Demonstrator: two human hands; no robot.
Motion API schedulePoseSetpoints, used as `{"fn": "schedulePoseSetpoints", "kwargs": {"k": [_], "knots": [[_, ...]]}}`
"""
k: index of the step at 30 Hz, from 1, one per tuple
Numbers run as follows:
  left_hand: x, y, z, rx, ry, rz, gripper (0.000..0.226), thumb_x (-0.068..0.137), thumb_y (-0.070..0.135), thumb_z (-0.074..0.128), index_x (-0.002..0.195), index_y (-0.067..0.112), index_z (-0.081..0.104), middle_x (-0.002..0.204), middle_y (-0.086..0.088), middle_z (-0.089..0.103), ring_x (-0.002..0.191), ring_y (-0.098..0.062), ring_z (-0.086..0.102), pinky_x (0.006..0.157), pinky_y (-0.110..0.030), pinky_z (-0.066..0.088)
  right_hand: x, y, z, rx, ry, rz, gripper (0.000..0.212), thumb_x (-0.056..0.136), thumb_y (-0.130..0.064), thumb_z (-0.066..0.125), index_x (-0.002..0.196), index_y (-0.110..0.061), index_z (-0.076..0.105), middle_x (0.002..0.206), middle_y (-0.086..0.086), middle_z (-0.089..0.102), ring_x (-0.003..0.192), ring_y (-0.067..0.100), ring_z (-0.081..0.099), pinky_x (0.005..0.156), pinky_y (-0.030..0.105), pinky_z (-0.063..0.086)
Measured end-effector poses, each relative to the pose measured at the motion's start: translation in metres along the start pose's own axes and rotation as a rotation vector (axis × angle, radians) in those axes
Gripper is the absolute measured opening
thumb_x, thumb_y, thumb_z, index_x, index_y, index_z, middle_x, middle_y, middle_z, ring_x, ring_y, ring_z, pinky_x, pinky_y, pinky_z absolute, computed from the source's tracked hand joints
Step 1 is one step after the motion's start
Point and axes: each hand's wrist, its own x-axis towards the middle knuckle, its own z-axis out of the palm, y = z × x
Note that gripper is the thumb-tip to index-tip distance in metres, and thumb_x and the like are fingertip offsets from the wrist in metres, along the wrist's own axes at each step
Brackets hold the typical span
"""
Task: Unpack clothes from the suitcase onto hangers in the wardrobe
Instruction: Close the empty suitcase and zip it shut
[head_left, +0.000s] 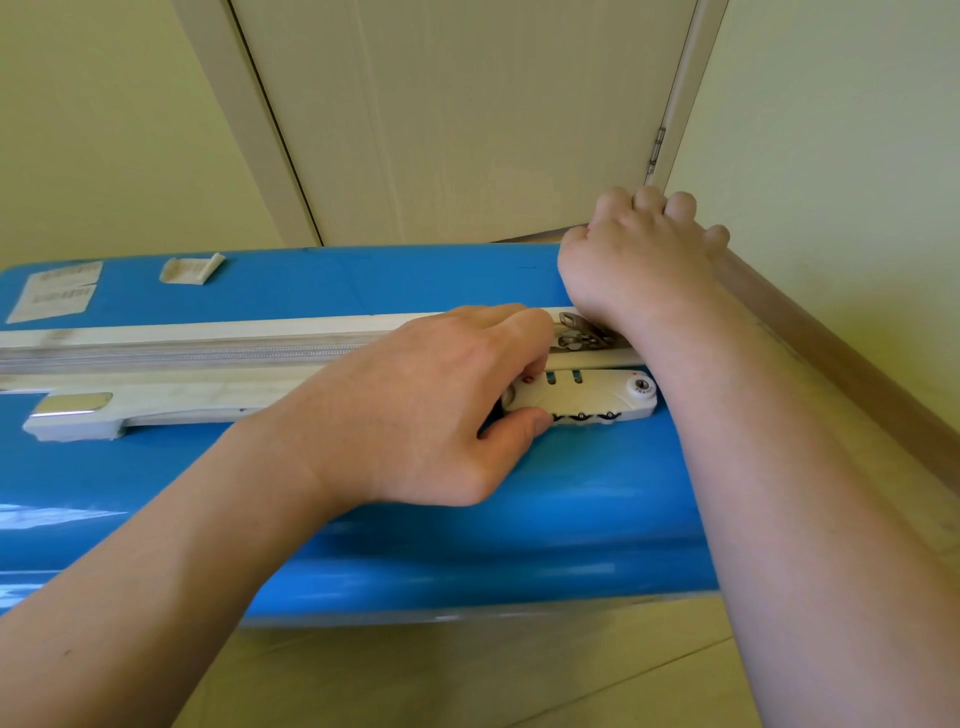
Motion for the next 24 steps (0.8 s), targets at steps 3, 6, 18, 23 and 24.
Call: {"fn": "schedulePoseSetpoints", "kwargs": {"k": [3, 6, 18, 23, 24], "knots": [[-0.0006, -0.0001, -0.0011, -0.014, -0.01, -0.001, 0.019, 0.083, 0.034, 0.052, 0.093, 0.017, 0.048, 0.08, 0.01, 0.046, 0.071, -0.012, 0.042, 0.061, -0.022, 0.036, 0.0002, -0.0003, 0.0004, 0.002, -0.004, 0.005, 0.039, 0.095, -0.028, 0.026, 0.126, -0.013, 0.043, 0.129, 0.01, 0.043, 0.124, 0.03, 0.032, 0.097, 0.049, 0.028], [-0.0018, -0.0002, -0.0017, -0.013, -0.011, 0.007, 0.019, 0.084, 0.033, 0.052, 0.093, 0.017, 0.048, 0.081, 0.009, 0.047, 0.071, -0.013, 0.043, 0.062, -0.028, 0.038, 0.0006, -0.0007, 0.0, -0.001, -0.007, 0.006, 0.039, 0.095, -0.028, 0.026, 0.127, -0.013, 0.043, 0.129, 0.009, 0.043, 0.123, 0.03, 0.033, 0.097, 0.049, 0.029], [-0.0011, 0.0047, 0.0001, 0.032, 0.015, -0.023, 0.023, 0.081, 0.04, 0.051, 0.09, 0.018, 0.047, 0.078, 0.008, 0.048, 0.068, -0.014, 0.044, 0.06, -0.031, 0.04, -0.001, -0.0015, 0.0003, 0.003, 0.01, 0.003, 0.039, 0.095, -0.028, 0.027, 0.126, -0.012, 0.044, 0.129, 0.01, 0.043, 0.124, 0.03, 0.033, 0.097, 0.049, 0.028], [-0.0005, 0.0056, 0.0006, 0.039, 0.018, -0.026, 0.026, 0.081, 0.043, 0.048, 0.089, 0.018, 0.047, 0.078, 0.008, 0.048, 0.068, -0.014, 0.043, 0.06, -0.029, 0.037, -0.0013, -0.0008, 0.0, -0.002, 0.009, 0.004, 0.039, 0.095, -0.028, 0.027, 0.127, -0.012, 0.044, 0.129, 0.01, 0.043, 0.124, 0.03, 0.033, 0.097, 0.049, 0.029], [-0.0003, 0.0053, 0.0004, 0.038, 0.017, -0.021, 0.024, 0.082, 0.041, 0.049, 0.089, 0.018, 0.047, 0.079, 0.008, 0.048, 0.068, -0.014, 0.042, 0.06, -0.027, 0.036, -0.001, -0.0009, -0.0002, -0.004, 0.006, 0.005, 0.039, 0.095, -0.027, 0.026, 0.127, -0.012, 0.043, 0.129, 0.01, 0.043, 0.124, 0.03, 0.033, 0.097, 0.049, 0.029]]}}
